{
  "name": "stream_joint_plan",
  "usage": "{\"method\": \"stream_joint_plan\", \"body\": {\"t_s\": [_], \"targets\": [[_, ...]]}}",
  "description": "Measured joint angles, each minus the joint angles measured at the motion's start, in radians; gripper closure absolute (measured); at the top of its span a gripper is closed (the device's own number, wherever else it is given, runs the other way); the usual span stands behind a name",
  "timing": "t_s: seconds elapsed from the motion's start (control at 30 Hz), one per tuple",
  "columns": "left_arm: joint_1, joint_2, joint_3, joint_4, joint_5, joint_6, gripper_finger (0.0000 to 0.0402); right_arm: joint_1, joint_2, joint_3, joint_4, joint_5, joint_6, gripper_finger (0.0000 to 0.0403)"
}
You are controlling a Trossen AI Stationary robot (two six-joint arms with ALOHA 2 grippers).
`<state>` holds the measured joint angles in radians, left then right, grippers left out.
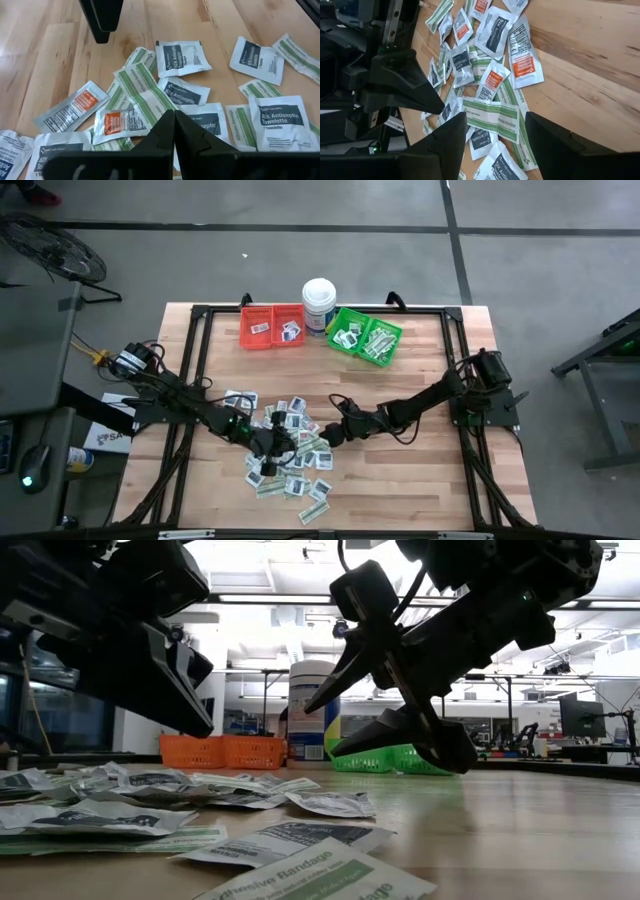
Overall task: Pick & Place First Aid Supplies
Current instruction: Put the green bandage pack into the right green bin
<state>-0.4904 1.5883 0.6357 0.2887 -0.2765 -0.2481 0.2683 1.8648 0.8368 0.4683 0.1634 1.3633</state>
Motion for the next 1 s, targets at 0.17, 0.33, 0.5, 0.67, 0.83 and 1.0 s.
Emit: {"method": "stream_joint_plan", "body": {"t_s": [0.17,0.33,0.5,0.67,0.83,1.0], "targets": [[0.000,0.019,0.013,0.001,-0.004,-0.018,0.0401,0.000,0.000,0.000,0.000,0.027,0.000,0.0206],[0.000,0.077,0.055,-0.003,-0.004,-0.017,0.0401,0.000,0.000,0.000,0.000,0.030,0.000,0.0206],[0.000,0.080,0.060,-0.054,-0.033,-0.022,0.0401,0.000,0.000,0.000,0.007,0.029,0.001,0.0206],[0.000,0.093,0.059,-0.098,-0.020,-0.057,0.0401,0.000,0.000,0.000,0.017,0.024,0.002,0.0206],[0.000,0.095,0.059,-0.102,-0.027,-0.063,0.0401,0.000,-0.001,0.000,0.024,-0.041,0.031,0.0206],[0.000,0.095,0.058,-0.119,-0.030,-0.064,0.0401,0.008,-0.001,0.000,0.023,-0.065,0.047,0.0206]]}}
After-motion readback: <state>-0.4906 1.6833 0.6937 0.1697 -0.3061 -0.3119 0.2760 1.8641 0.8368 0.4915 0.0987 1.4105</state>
